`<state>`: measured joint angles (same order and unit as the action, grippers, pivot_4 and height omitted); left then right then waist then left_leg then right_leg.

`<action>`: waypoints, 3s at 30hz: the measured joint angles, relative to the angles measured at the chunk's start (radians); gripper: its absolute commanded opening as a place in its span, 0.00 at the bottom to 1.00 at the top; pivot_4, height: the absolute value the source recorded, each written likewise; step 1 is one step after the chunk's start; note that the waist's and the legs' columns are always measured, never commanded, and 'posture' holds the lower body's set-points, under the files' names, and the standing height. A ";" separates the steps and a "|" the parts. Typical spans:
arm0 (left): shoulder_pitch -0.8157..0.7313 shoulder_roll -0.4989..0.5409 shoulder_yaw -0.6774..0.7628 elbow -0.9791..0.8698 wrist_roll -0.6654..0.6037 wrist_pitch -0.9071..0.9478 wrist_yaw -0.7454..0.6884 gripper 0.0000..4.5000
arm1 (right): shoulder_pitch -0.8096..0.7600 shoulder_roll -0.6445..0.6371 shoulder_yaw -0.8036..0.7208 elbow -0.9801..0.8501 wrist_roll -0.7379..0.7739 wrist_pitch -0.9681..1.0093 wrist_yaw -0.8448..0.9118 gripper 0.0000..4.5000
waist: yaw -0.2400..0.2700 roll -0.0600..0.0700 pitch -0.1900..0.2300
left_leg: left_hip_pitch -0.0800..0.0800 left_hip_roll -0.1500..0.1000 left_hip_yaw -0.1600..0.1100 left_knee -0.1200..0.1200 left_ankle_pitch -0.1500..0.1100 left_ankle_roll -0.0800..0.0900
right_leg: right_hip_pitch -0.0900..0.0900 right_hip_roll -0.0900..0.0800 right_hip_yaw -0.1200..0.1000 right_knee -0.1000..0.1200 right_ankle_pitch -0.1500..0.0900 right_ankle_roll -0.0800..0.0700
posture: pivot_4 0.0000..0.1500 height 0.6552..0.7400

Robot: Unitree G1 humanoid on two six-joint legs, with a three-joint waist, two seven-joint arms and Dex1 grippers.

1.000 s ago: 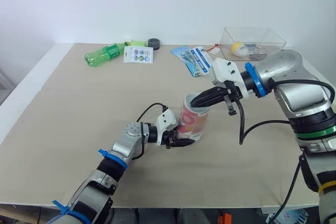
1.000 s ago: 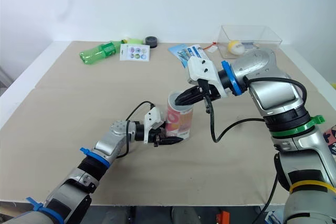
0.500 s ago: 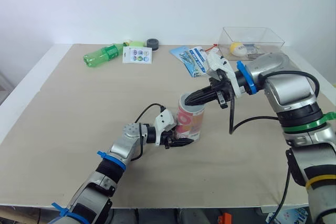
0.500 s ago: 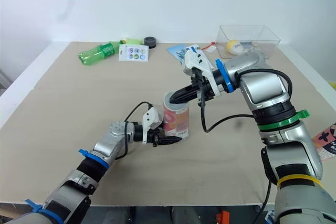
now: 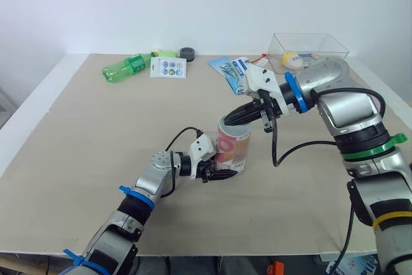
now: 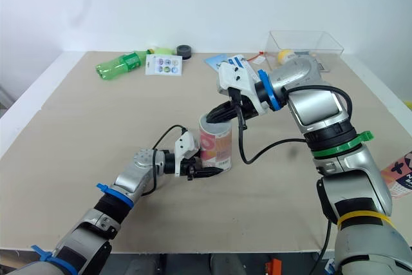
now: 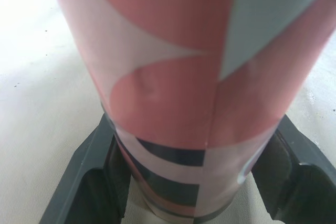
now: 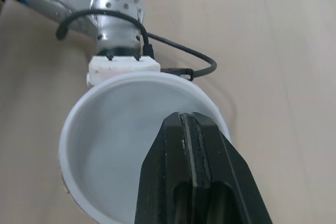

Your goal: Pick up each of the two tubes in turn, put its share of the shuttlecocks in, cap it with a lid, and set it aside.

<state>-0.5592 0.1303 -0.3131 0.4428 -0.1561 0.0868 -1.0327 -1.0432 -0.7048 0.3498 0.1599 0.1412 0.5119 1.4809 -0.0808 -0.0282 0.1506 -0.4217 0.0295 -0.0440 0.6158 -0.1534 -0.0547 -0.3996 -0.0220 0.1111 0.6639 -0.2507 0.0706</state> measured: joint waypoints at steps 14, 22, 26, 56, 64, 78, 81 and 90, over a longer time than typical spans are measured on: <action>-0.001 0.002 -0.005 0.000 0.002 -0.002 -0.005 0.60 | 0.046 -0.028 0.000 -0.060 -0.057 -0.257 0.025 0.01 | 0.001 0.000 -0.006 | 0.000 0.000 0.000 -0.001 -0.002 -0.002 | 0.001 -0.001 0.000 -0.001 -0.004 -0.001 | 1.00 1.00; -0.001 0.003 -0.007 0.000 0.006 -0.021 -0.016 0.60 | 0.062 -0.001 -0.044 -0.066 0.015 -0.159 0.055 0.01 | 0.003 -0.001 -0.005 | -0.001 -0.001 0.000 -0.002 -0.002 -0.002 | 0.000 -0.002 -0.001 -0.001 -0.005 -0.001 | 1.00 1.00; -0.009 0.002 -0.015 -0.009 0.009 -0.032 -0.024 0.60 | 0.070 -0.036 -0.081 -0.058 0.124 -0.035 0.084 0.01 | 0.006 0.000 0.002 | -0.007 -0.001 0.000 -0.004 -0.001 0.000 | -0.004 -0.002 -0.001 -0.001 -0.005 -0.001 | 1.00 1.00; -0.029 0.041 0.000 -0.011 -0.001 -0.080 -0.048 1.00 | 0.801 0.012 -0.454 -0.109 0.303 -0.204 -0.196 0.99 | 0.026 0.007 0.016 | -0.014 -0.002 -0.004 -0.010 -0.001 0.002 | -0.007 0.002 0.000 -0.001 -0.008 0.007 | 1.00 1.00; -0.002 0.123 0.028 -0.050 -0.013 -0.089 -0.095 1.00 | 0.794 0.073 -0.355 -0.076 0.273 -0.262 -0.199 0.99 | 0.025 0.008 0.017 | -0.014 -0.002 -0.005 -0.010 -0.001 0.002 | -0.007 0.003 0.000 -0.001 -0.008 0.007 | 1.00 1.00; 0.150 0.245 0.066 -0.320 -0.087 0.011 -0.130 1.00 | 0.716 0.147 -0.297 0.013 0.223 -0.370 -0.209 0.99 | 0.031 0.008 0.019 | -0.014 -0.001 -0.005 -0.010 -0.001 0.002 | -0.007 0.003 0.000 -0.001 -0.008 0.006 | 1.00 1.00; 0.166 0.255 0.076 -0.345 -0.093 0.031 -0.123 1.00 | 0.709 0.170 -0.271 0.030 0.211 -0.387 -0.209 0.99 | 0.032 0.008 0.019 | -0.013 -0.001 -0.005 -0.010 -0.001 0.002 | -0.007 0.004 -0.001 -0.001 -0.007 0.006 | 1.00 1.00; 0.213 0.265 0.085 -0.405 -0.129 0.075 -0.096 1.00 | 0.661 0.227 -0.231 0.087 0.178 -0.431 -0.211 0.99 | 0.032 0.008 0.019 | -0.013 -0.001 -0.005 -0.009 -0.001 0.002 | -0.006 0.003 0.000 -0.001 -0.007 0.006 | 1.00 1.00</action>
<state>-0.3463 0.3950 -0.2284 0.0378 -0.2848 0.1621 -1.1284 -0.3825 -0.4780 0.1193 0.2471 0.3197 0.0811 1.2696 -0.0486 -0.0199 0.1696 -0.4352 0.0290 -0.0489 0.6068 -0.1540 -0.0527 -0.4061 -0.0185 0.1106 0.6632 -0.2575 0.0766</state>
